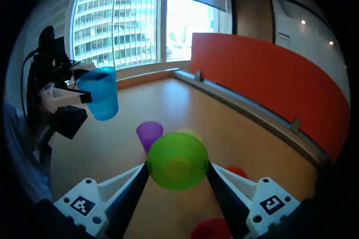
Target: Pour water
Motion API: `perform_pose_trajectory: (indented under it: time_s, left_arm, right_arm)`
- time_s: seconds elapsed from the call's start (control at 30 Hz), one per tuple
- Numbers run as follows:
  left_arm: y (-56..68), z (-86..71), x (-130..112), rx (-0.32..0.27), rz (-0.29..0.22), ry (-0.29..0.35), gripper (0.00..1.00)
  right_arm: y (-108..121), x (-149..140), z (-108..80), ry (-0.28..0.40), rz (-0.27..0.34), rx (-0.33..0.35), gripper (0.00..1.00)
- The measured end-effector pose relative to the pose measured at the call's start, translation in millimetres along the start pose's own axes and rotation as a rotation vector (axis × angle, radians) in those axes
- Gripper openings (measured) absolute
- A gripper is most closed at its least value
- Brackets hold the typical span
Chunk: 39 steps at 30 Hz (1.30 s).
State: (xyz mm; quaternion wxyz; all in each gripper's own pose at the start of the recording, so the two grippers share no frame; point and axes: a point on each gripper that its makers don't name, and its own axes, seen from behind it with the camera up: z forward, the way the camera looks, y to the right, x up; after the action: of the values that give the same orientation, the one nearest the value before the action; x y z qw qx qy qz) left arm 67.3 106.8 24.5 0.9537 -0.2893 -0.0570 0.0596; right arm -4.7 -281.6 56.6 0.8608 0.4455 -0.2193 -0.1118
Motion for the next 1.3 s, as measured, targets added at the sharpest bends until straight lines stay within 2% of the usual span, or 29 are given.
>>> perform_pose_trajectory:
  time_s: [0.2,0.7,1.07,1.3]
  left_arm:
    - [3.9,0.5,3.6,-0.002,0.003,0.003,0.86]
    - [13.5,1.3,12.2,-0.006,0.004,0.018,0.86]
    - [20.6,1.4,19.0,-0.011,0.0,0.028,0.86]
    - [24.2,2.9,22.9,-0.019,-0.012,0.037,0.86]
  right_arm:
    - [0.2,14.5,-12.7,0.091,0.004,-0.014,0.92]
    - [-1.9,41.0,-37.9,0.242,-0.025,-0.047,0.92]
    - [-3.7,59.1,-54.7,0.331,-0.009,-0.048,0.92]
    - [-5.1,68.6,-64.8,0.38,-0.022,-0.052,0.92]
